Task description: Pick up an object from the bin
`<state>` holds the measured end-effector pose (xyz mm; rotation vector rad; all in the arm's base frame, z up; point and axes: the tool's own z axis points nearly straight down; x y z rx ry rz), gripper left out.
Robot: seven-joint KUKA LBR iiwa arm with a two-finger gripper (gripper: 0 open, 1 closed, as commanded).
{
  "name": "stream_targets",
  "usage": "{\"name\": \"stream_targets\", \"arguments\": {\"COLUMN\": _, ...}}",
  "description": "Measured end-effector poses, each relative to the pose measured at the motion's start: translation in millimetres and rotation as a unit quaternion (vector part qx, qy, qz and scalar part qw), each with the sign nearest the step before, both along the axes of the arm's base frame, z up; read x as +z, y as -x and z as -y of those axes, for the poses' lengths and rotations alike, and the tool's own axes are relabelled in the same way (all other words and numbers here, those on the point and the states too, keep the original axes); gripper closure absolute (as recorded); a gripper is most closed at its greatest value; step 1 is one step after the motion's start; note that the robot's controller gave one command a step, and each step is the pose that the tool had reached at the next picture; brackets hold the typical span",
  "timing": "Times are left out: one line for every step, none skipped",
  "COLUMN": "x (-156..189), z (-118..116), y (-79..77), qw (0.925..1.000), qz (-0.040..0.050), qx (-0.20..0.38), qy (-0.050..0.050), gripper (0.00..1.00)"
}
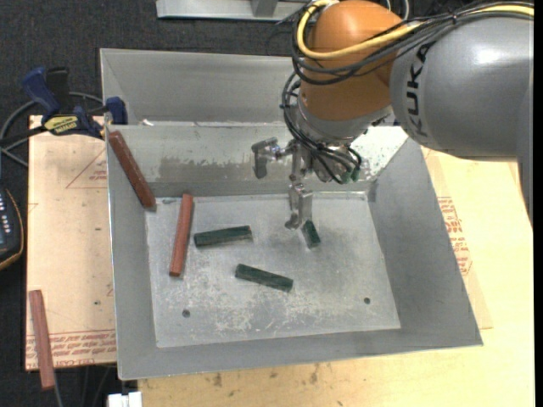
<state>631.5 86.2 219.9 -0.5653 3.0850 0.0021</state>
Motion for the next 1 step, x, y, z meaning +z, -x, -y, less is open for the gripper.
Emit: {"name": "stream_targets", "arguments": {"x": -151.1, "z": -30.7, "y": 13.9, "qw": 0.99, "qz": -0.0039, "qx": 0.141, "qy": 0.001, "gripper": 0.0}}
